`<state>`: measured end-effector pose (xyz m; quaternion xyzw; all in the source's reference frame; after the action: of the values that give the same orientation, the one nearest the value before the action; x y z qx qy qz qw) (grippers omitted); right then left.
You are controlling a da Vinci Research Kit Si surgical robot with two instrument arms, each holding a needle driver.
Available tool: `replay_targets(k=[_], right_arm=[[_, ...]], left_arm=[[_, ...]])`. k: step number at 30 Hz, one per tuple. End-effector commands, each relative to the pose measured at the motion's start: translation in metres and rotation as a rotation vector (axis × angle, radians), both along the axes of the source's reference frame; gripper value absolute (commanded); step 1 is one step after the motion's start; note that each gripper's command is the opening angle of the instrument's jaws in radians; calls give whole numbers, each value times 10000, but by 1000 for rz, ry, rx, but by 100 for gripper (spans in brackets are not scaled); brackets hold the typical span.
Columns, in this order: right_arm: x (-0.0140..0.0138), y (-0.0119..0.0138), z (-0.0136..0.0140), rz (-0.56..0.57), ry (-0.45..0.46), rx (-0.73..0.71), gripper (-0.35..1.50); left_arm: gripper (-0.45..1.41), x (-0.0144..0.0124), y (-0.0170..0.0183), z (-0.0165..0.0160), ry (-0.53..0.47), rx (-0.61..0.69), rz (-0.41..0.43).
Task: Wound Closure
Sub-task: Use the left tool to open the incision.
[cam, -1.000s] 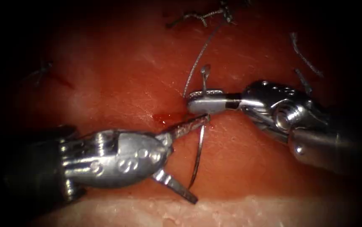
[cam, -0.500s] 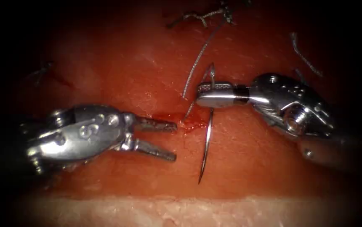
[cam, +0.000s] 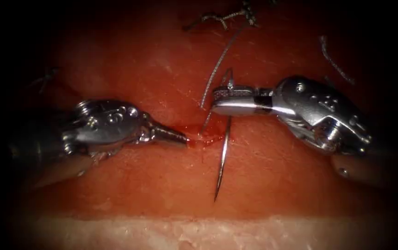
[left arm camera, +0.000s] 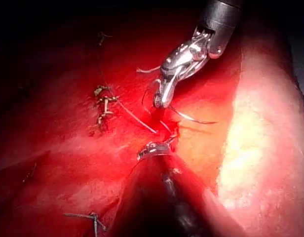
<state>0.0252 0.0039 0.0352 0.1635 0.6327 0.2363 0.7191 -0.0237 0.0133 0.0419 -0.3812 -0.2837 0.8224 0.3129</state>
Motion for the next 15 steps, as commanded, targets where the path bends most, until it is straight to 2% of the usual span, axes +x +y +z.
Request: replay_targets(k=[1, 5, 8, 15], right_arm=[[7, 0, 6, -3, 2, -13, -35], [7, 0, 6, -4, 2, -24, -35], [8, 1, 6, -6, 1, -35, -35], [7, 1, 6, -7, 1, -41, -35]], left_arm=[[-15, -5, 5, 7, 0, -2, 6], [-20, -8, 9, 13, 10, -8, 2], [-20, -21, 8, 22, 26, -17, -8], [-21, -31, -2, 35, 44, -3, 32]])
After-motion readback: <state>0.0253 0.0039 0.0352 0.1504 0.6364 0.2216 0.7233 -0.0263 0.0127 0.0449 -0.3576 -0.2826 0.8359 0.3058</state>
